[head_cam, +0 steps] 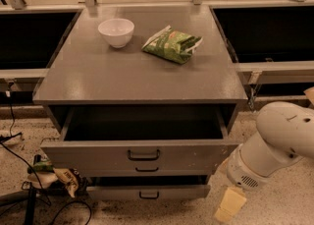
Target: Close top drawer
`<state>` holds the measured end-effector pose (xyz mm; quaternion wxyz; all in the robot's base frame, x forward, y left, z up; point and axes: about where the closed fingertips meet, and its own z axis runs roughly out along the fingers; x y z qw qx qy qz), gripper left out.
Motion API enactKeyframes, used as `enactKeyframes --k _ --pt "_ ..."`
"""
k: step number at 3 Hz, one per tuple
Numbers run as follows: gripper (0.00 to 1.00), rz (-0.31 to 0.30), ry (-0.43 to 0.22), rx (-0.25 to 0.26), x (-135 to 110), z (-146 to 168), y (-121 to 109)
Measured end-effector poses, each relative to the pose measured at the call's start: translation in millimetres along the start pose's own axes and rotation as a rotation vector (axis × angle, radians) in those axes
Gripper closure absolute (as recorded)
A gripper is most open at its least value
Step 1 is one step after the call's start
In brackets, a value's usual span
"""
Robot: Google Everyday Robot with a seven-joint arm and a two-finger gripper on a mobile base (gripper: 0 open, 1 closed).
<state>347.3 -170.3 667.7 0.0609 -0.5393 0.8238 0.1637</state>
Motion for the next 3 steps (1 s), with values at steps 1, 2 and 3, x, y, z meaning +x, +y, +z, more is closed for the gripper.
enactKeyframes --k 1,2,3 --pt "0.42 0.000 0.000 0.000 0.0 0.0 0.0" --pt "0.66 0.000 0.000 0.000 0.0 0.0 0.0" --pt "0.89 0.000 0.000 0.000 0.0 0.1 -0.1"
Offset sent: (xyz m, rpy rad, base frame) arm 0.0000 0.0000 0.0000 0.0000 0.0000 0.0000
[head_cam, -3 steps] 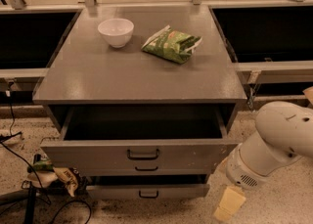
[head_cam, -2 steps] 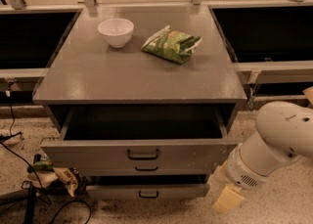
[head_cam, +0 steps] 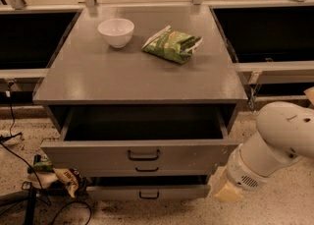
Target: Close top drawer
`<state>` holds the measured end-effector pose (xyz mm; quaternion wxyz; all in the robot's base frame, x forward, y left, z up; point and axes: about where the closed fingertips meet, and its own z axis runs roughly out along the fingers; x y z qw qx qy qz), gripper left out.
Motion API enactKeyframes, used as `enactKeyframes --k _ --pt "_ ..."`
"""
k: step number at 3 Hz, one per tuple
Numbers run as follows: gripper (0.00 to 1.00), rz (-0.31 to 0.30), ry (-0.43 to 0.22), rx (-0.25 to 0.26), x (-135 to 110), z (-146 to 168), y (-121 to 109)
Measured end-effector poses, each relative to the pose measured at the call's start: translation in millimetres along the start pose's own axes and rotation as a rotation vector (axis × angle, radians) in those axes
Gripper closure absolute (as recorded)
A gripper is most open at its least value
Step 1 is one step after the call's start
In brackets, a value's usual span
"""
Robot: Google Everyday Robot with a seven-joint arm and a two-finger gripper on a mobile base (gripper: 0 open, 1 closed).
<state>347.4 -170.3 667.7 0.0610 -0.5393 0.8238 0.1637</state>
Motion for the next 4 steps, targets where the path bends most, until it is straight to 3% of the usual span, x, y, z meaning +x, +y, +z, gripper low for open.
enactKeyframes --k 1,3,4 --pt "1.00 0.018 -0.029 0.017 -5 8 -15" --pt "0.98 0.007 -0.094 0.016 -32 38 -62" --pt "0.75 0.007 -0.094 0.016 -32 38 -62"
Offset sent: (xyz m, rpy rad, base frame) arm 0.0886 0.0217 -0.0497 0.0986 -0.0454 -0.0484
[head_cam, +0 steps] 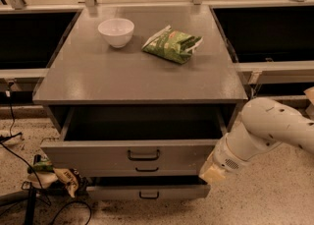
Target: Close top drawer
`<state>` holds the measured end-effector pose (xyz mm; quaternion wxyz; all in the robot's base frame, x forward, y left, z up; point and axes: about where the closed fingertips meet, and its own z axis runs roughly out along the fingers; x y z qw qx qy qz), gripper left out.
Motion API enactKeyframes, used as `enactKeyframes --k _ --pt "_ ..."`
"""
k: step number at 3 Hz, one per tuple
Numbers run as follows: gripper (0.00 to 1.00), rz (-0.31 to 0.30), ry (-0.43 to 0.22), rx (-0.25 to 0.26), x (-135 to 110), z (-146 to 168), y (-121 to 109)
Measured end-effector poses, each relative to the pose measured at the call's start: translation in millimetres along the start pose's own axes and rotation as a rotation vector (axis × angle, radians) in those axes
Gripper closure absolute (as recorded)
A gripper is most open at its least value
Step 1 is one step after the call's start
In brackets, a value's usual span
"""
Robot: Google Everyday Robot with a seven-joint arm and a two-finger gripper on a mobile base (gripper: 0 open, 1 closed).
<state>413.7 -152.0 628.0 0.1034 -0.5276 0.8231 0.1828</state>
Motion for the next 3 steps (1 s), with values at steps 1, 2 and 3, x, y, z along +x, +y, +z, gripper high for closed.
enactKeyframes --k 1,2,3 --pt "0.52 0.000 0.000 0.000 0.0 0.0 0.0" --pt "0.28 0.000 0.000 0.000 0.0 0.0 0.0" --pt "0.00 0.000 0.000 0.000 0.0 0.0 0.1"
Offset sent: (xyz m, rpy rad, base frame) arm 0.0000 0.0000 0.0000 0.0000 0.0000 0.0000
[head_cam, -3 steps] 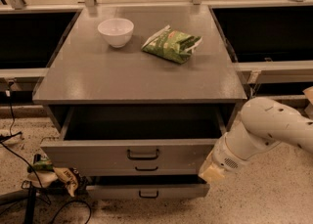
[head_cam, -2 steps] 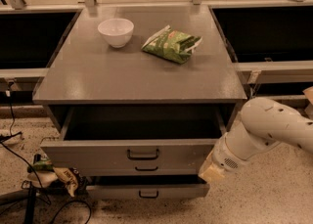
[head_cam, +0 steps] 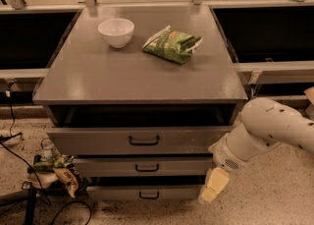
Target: Close top drawer
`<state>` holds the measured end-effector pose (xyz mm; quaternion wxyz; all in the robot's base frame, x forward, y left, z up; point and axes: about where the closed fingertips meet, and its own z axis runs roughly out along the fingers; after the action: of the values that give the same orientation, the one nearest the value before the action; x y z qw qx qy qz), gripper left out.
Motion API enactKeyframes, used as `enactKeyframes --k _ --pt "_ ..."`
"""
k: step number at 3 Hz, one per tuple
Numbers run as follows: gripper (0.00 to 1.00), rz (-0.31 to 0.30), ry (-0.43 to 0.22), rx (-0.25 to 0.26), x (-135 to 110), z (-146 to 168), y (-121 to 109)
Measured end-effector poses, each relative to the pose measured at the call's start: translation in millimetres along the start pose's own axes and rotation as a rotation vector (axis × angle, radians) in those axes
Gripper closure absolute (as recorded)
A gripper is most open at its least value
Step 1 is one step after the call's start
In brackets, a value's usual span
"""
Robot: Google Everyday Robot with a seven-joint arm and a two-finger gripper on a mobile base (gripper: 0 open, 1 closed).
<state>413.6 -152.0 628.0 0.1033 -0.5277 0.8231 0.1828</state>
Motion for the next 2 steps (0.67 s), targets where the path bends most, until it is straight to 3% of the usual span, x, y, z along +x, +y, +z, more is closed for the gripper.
enactKeyframes --k 1,2 --pt "0.04 0.000 0.000 0.000 0.0 0.0 0.0" --pt "0.27 0.000 0.000 0.000 0.0 0.0 0.0"
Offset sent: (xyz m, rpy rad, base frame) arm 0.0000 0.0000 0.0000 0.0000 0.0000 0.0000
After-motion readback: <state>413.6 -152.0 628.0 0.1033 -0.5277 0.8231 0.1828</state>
